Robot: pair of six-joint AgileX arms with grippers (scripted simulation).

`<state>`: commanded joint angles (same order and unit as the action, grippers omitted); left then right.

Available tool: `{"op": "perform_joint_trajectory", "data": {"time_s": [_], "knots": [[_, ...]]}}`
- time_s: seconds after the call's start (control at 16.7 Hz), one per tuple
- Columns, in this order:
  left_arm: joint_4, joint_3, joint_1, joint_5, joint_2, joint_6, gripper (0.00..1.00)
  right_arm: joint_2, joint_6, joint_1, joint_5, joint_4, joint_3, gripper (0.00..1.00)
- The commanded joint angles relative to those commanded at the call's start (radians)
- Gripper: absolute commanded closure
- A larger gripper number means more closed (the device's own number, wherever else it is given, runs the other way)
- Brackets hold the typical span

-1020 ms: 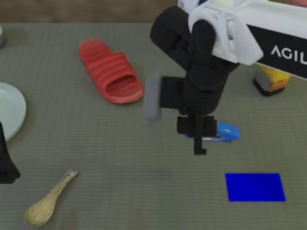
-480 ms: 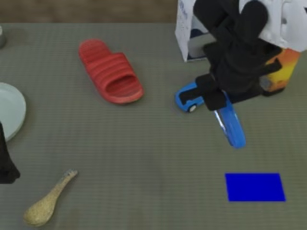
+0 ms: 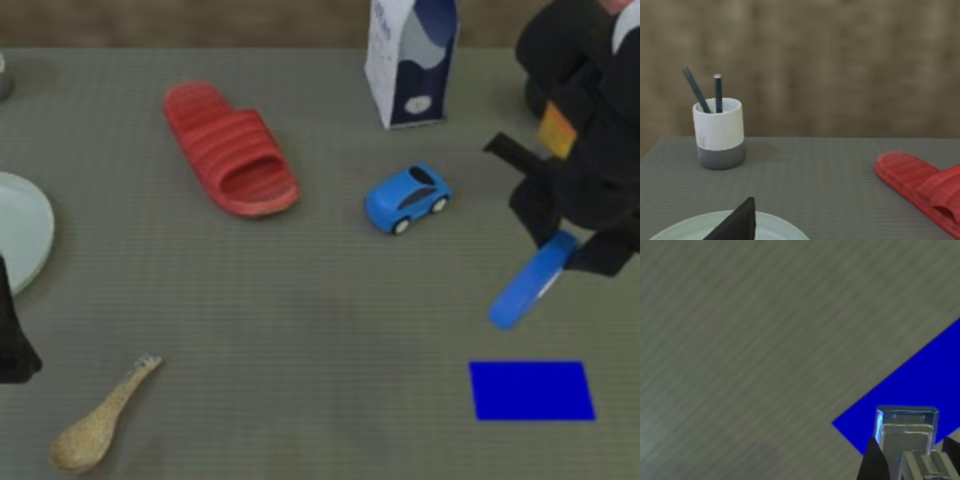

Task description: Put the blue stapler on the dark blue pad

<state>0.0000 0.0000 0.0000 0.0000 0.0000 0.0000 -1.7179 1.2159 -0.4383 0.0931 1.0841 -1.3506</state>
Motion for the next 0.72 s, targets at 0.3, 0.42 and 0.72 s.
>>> {"op": "perform_joint_trajectory", "data": {"time_s": [0.3,0.42,0.72], "knots": [[0.000,0.000,0.000,0.000,0.000,0.000,0.00,0.107,0.405,0.080,-0.034,0.035,0.136,1.00],[0.000,0.000,0.000,0.000,0.000,0.000,0.00,0.145,0.521,0.104,-0.050,0.045,0.176,1.00],[0.000,0.000,0.000,0.000,0.000,0.000,0.00,0.186,0.647,0.131,-0.071,0.060,0.218,1.00]]}}
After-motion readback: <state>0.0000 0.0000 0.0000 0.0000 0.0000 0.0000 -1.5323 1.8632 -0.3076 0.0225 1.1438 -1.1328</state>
